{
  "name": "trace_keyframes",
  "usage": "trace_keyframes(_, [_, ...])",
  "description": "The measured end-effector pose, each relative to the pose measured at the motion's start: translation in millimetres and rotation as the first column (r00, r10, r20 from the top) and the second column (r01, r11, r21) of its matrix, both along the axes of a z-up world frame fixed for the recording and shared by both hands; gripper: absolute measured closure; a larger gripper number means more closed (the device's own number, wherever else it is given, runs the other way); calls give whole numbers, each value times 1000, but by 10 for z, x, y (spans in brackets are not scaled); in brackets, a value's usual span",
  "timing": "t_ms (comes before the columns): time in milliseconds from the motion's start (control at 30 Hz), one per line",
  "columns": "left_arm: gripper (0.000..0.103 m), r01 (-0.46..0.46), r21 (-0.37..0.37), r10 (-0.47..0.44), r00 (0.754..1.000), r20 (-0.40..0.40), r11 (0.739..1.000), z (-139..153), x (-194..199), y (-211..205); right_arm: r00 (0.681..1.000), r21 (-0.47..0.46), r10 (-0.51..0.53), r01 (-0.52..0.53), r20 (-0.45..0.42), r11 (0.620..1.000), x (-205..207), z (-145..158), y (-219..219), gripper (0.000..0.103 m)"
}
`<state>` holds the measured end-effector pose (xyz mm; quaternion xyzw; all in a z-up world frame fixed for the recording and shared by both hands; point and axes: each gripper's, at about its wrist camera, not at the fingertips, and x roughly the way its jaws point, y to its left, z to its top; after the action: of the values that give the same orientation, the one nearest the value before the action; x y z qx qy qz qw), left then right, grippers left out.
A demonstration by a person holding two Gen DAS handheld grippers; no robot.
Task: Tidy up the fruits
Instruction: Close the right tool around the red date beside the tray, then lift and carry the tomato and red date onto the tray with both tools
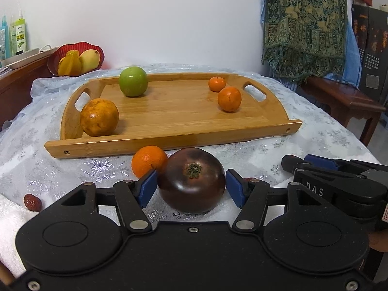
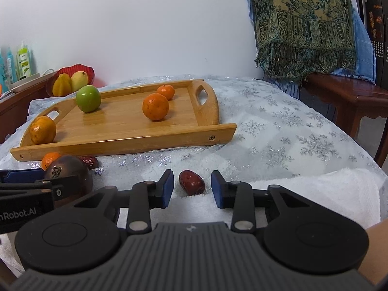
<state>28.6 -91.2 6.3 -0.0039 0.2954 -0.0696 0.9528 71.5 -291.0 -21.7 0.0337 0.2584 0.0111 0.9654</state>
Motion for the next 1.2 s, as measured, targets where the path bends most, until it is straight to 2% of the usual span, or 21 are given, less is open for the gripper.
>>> trace_keyframes(367, [41, -17, 33, 18, 1000, -19, 999, -141, 103, -97, 1000, 6, -8, 8, -25, 1000, 88, -54, 31, 69])
trace_keyframes(500, [43, -22, 30, 22, 1000, -18, 999, -148, 105, -91, 1000, 19, -18, 18, -16, 1000, 84, -52, 20, 78])
trace_keyframes(933, [44, -11, -25, 10, 999, -45, 1000, -62, 59, 48, 997, 110, 0, -8, 81, 994, 52, 101, 0, 78])
trace_keyframes(1200, [45, 4, -43, -3, 1000, 12, 999, 183, 137, 177, 995, 153, 5, -21, 100, 988, 388, 259, 6, 78])
